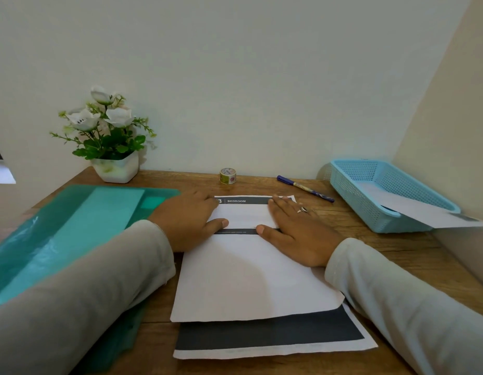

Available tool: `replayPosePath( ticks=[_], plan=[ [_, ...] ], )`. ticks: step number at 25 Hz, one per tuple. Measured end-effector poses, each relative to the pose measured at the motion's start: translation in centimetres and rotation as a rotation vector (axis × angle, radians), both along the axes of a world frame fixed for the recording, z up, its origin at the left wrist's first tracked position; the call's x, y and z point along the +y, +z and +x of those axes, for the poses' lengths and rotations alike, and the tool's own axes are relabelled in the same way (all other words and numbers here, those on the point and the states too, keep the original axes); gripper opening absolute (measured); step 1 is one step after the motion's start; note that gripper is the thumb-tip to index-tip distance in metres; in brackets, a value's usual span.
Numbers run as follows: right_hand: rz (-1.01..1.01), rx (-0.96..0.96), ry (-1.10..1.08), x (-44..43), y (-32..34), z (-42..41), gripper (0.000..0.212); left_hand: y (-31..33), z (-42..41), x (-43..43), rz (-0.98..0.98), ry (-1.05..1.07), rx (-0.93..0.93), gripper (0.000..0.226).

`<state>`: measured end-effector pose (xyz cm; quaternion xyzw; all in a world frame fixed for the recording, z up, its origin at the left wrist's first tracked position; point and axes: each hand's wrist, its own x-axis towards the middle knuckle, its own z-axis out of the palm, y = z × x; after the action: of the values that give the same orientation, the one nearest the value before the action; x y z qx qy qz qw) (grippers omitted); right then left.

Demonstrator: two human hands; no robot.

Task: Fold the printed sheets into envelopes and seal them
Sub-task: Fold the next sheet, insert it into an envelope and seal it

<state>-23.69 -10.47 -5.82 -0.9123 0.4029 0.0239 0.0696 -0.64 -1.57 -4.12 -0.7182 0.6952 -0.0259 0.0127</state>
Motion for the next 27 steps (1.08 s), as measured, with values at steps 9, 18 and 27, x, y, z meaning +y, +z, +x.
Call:
replayPosePath(
  ticks=[9, 18, 27],
  plan=[
    [-0.014, -0.188, 0.056, 0.0, 0.2, -0.9, 0.083, 0.1, 1.9, -0.9, -0.038, -0.018, 0.164, 0.075],
    [0.055, -0.380, 0.028, -0.5, -0.3, -1.3, 0.090, 0.4, 1.6, -0.9, -0.024, -0.004, 0.388, 0.057],
    [0.026, -0.351, 0.056, -0.6, -0.2, -1.2, 0.085, 0.9, 1.0, -0.6, -0.026, -0.019, 0.364, 0.063]
  ],
)
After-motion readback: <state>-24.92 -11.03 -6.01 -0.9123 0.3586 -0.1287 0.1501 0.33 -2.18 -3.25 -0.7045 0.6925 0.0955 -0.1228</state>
